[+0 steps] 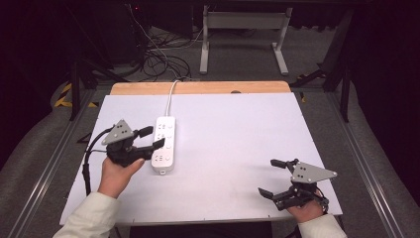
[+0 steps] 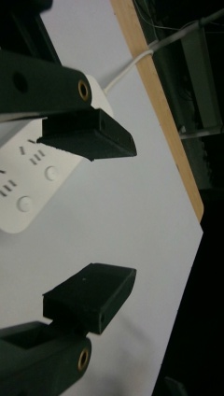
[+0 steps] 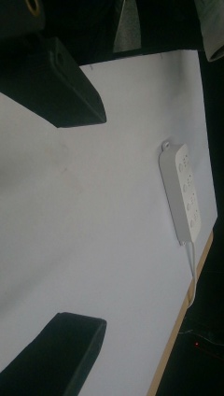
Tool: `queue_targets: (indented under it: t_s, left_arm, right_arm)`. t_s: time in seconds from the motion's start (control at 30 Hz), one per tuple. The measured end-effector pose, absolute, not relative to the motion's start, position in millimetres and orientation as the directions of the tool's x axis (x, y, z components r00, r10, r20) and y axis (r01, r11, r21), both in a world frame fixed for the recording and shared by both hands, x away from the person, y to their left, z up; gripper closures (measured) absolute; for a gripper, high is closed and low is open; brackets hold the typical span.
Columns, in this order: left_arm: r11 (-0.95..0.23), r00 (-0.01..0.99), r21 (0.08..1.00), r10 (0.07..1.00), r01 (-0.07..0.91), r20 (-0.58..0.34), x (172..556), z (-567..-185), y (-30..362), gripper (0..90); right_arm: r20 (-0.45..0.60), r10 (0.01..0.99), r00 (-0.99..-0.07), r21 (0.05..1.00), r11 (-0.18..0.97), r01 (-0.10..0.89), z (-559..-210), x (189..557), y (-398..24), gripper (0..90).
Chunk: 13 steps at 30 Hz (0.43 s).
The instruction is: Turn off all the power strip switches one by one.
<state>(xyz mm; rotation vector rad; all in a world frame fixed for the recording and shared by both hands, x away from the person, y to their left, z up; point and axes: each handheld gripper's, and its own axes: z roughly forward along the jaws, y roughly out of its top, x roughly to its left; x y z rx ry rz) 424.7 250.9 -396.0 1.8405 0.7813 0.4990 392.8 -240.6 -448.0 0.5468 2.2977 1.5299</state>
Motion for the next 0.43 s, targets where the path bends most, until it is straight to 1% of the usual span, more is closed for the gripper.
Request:
queue_targets:
  t_s: [0.07,0.13,0.2,0.27,0.33,0.37,0.43]
  left_arm:
    - [-0.257,0.703,0.927,0.711,0.272,-0.009,413.2,-402.4,258.1,31.3]
    - [-0.241,0.699,0.932,0.714,0.271,-0.019,400.9,-410.8,265.6,28.2]
    - [-0.279,0.686,0.923,0.727,0.266,0.022,390.0,-419.3,272.2,25.2]
    - [-0.305,0.671,0.921,0.739,0.242,0.069,378.7,-430.7,276.5,25.9]
    - [-0.326,0.656,0.914,0.749,0.24,0.095,369.4,-442.1,279.8,25.7]
    - [-0.329,0.654,0.91,0.751,0.252,0.091,366.4,-447.1,281.2,25.7]
    - [-0.308,0.65,0.905,0.758,0.293,0.047,363.8,-453.8,284.2,25.0]
  right_arm:
    - [-0.055,0.485,-0.873,0.927,0.35,0.136,-448.3,393.0,-241.1,3.8]
    - [-0.053,0.485,-0.873,0.926,0.35,0.138,-448.5,393.5,-241.2,3.7]
    - [-0.053,0.486,-0.872,0.926,0.351,0.139,-448.5,393.3,-240.9,3.8]
    - [-0.053,0.485,-0.873,0.926,0.351,0.139,-448.5,393.2,-240.6,3.7]
    - [-0.054,0.487,-0.872,0.926,0.352,0.139,-448.3,393.0,-240.8,3.7]
    - [-0.054,0.488,-0.871,0.926,0.351,0.139,-448.3,393.0,-240.9,3.7]
    - [-0.053,0.489,-0.871,0.926,0.35,0.14,-448.2,393.2,-241.0,3.8]
